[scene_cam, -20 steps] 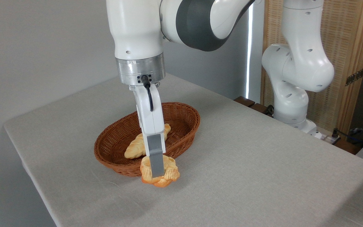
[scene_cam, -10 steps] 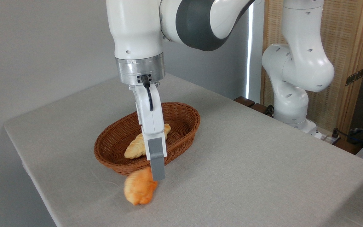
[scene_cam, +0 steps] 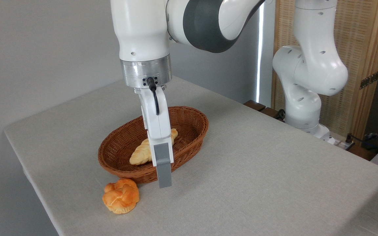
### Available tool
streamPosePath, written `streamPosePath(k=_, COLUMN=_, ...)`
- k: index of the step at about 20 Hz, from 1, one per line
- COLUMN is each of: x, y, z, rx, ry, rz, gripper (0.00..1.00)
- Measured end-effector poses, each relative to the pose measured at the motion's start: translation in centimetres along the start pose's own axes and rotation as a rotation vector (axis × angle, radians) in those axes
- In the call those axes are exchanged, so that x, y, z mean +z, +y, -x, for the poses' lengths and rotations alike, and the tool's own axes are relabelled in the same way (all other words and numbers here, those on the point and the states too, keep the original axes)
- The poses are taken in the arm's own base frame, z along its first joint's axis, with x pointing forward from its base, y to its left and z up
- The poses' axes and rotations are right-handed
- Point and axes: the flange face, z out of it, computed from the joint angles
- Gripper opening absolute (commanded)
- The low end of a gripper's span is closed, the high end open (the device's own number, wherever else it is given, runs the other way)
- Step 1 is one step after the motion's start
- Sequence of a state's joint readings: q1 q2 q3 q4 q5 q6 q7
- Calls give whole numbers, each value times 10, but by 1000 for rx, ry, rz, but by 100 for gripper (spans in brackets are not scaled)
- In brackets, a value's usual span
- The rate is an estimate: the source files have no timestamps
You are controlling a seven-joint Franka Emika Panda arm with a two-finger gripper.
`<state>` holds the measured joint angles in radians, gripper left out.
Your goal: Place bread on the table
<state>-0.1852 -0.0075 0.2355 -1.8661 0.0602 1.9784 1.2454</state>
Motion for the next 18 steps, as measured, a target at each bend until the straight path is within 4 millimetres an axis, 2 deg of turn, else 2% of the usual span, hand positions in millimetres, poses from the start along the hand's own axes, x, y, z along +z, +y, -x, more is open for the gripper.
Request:
streamPosePath(k=4, x=-6, y=3, z=-3, rx=-35, ry=44, rz=7, gripper=100)
streamPosePath(k=7, x=-14, y=13, z=-12, rx=-196, ry=79, rz=65, gripper=100)
streamPosePath(k=12, x=-49, y=30, z=-57, rx=-488, ry=77, rz=87, gripper=100)
streamPosePath(k=15, x=-61, y=36, z=-66, rx=-544, ry=56, rz=113, gripper=100)
streamPosePath(k=18, x=-61, y=37, z=-75, rx=-558, ry=33, rz=136, gripper=100)
